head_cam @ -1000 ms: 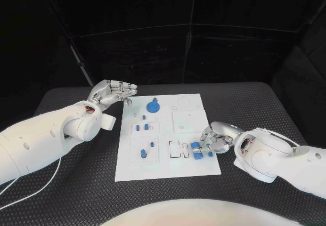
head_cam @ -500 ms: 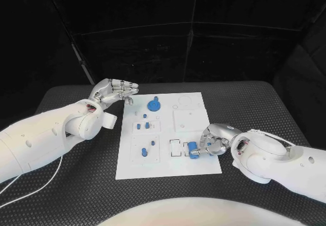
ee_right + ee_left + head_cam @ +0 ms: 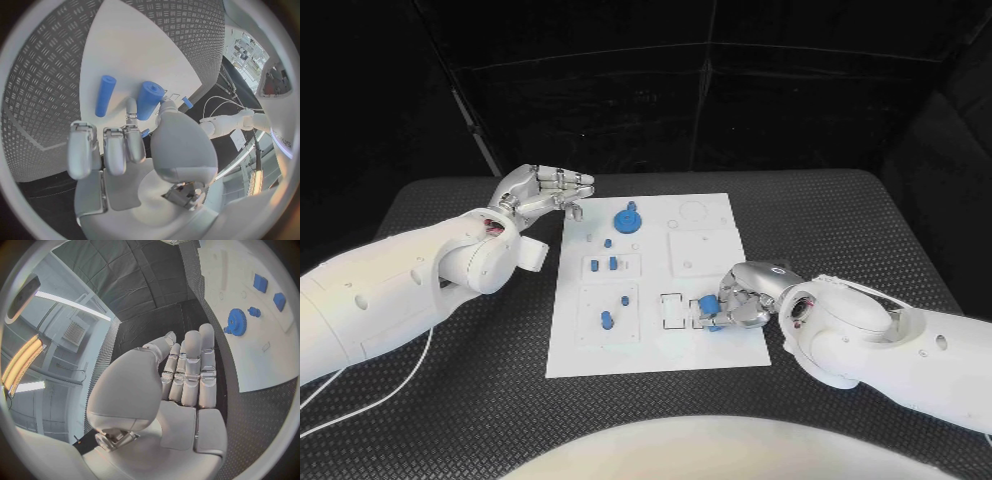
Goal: Assemble the parts on the task board
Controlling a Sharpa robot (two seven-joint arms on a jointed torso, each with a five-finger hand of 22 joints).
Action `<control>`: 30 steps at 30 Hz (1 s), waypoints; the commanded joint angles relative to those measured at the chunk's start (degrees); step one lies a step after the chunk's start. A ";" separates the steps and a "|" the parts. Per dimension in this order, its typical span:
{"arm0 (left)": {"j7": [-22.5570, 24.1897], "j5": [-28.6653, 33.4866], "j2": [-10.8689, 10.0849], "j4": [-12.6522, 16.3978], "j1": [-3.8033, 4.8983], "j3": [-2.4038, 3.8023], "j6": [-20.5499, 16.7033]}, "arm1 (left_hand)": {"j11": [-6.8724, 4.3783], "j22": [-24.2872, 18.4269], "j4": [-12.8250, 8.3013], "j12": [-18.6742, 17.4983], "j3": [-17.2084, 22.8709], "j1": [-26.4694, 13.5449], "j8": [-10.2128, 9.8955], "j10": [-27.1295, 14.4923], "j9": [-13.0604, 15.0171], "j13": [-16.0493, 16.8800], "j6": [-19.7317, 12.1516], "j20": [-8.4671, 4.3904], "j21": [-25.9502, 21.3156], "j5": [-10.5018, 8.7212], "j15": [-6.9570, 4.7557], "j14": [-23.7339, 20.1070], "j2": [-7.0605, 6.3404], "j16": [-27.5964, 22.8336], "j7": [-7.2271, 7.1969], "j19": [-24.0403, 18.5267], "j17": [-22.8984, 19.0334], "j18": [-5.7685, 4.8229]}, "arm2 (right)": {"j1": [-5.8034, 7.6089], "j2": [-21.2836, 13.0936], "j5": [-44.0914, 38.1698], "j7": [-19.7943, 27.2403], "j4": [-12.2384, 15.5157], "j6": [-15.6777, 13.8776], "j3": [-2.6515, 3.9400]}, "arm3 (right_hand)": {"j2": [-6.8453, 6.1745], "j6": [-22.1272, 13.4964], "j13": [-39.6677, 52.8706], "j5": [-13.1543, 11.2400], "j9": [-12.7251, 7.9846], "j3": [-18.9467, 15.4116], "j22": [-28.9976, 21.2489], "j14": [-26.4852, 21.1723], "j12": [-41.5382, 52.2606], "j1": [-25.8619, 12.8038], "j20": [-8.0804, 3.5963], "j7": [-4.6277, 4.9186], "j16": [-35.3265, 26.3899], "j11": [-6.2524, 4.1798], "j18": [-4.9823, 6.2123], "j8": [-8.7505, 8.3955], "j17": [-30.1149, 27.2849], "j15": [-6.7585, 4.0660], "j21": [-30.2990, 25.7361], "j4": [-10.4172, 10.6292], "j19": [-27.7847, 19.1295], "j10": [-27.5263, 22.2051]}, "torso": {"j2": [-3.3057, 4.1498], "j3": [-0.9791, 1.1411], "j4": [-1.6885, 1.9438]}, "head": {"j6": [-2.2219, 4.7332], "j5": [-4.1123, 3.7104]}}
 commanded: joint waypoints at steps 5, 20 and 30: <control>0.02 0.22 -0.01 0.07 0.04 0.05 0.79 | 0.06 -0.17 0.20 0.50 -0.18 -0.72 0.27 -0.48 -0.03 0.01 -0.19 0.33 -0.40 0.24 0.12 -0.49 0.21 -0.25 0.18 -0.23 -0.11 0.73 | -0.62 0.59 -1.59 -1.98 -0.27 0.45 -0.47 | 2.35 -1.01 5.40 3.03 -1.58 1.16 3.24 4.88 0.14 3.81 -0.30 0.07 0.24 -0.40 -1.22 1.21 9.53 -0.18 0.47 -1.48 1.91 0.77 | -0.07 0.00 0.06 | 0.02 0.03; -0.06 0.22 -0.04 0.04 -0.14 0.05 0.89 | 0.06 -0.17 0.20 0.50 -0.18 -0.72 0.27 -0.48 -0.03 0.01 -0.19 0.33 -0.40 0.24 0.12 -0.49 0.21 -0.25 0.18 -0.23 -0.11 0.73 | -0.58 -3.17 12.20 0.20 4.76 -10.97 -0.33 | 5.00 -1.74 5.36 9.33 -0.94 3.16 3.55 4.88 -0.33 8.83 -0.47 -0.13 0.22 -0.65 -1.27 1.96 9.58 -0.39 0.58 -3.68 1.99 0.65 | -0.12 -0.05 -0.01 | 0.33 0.04; -0.25 0.22 -0.08 0.05 -0.17 0.05 1.06 | 0.06 -0.17 0.20 0.50 -0.18 -0.72 0.27 -0.48 -0.03 0.01 -0.19 0.33 -0.40 0.24 0.12 -0.49 0.21 -0.25 0.18 -0.23 -0.11 0.73 | -0.55 -1.99 16.81 2.00 5.54 -12.09 -0.26 | 4.74 -1.67 5.38 9.02 -0.96 2.98 3.63 4.92 -0.38 8.10 -0.46 -0.01 0.30 -0.56 -1.28 1.89 9.79 -0.33 0.61 -3.25 2.02 0.68 | -0.01 -0.06 0.18 | 0.29 0.36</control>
